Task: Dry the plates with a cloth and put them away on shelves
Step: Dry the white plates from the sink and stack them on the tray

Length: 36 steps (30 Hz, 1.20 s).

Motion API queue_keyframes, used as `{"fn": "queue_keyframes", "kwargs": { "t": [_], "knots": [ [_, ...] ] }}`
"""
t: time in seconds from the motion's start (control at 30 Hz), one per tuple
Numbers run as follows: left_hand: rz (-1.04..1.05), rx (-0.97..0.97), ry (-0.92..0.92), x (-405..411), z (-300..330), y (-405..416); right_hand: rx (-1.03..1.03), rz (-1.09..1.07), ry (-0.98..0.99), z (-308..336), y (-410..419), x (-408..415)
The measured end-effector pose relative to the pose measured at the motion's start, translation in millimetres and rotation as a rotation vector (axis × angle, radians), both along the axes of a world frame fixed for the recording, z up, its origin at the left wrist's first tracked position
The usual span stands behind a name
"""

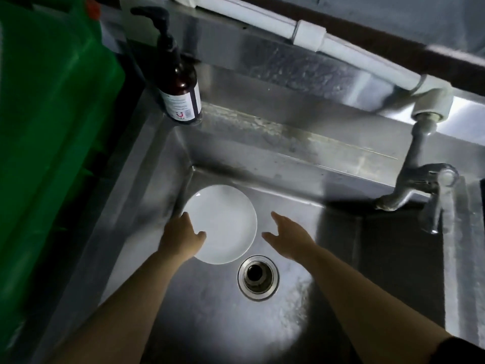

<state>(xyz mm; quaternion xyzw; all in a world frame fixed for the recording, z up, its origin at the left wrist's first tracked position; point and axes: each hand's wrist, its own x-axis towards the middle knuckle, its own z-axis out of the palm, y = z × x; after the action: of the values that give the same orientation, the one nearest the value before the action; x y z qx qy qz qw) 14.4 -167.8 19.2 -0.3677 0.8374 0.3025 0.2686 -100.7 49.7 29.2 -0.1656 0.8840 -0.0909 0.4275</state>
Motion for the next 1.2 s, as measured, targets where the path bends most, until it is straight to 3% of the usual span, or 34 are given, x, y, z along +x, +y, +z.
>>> {"fn": "queue_keyframes", "kwargs": {
  "t": [0.43, 0.7, 0.83, 0.97, 1.2],
  "knots": [
    [0.27, 0.076, 0.01, 4, -39, 5, -0.163, -0.353, -0.249, -41, -30, 7],
    [0.649, 0.158, 0.044, -11, -30, 9, -0.342, -0.606, -0.433, -39, -26, 11],
    [0.657, 0.179, 0.052, 1, -30, 15, -0.383, -0.648, -0.443, -30, -19, 20],
    [0.566, 0.156, 0.095, 14, -15, 28, -0.408, -0.699, -0.381, -16, 2, 23],
    [0.415, 0.203, 0.329, 38, 46, 54, -0.389, -0.642, 0.068, 44, 48, 39]
  ]
}}
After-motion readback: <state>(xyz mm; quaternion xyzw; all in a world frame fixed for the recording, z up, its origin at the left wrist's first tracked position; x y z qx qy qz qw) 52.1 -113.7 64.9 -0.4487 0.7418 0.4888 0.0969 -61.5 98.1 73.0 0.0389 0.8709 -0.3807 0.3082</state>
